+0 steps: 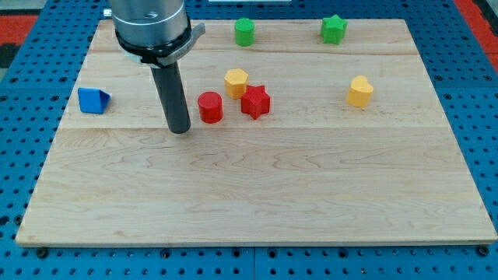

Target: Nudge blue triangle a bit side

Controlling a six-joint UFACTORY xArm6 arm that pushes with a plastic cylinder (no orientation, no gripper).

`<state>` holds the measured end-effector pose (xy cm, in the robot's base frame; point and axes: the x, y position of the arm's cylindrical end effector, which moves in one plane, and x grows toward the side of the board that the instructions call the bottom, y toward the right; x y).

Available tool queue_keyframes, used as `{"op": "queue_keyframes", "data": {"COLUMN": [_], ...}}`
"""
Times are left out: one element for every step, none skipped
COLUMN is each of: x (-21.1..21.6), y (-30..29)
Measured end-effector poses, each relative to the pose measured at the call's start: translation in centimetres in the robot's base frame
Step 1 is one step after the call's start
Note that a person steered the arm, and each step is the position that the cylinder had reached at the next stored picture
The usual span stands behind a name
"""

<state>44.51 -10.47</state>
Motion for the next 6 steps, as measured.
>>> {"op": "queue_keyframes", "data": {"x": [0.2,0.6,2.2,2.2,2.1,2.0], "y": [-5.2,-11.3,-19.9,-19.9,-20.0,-20.0]}}
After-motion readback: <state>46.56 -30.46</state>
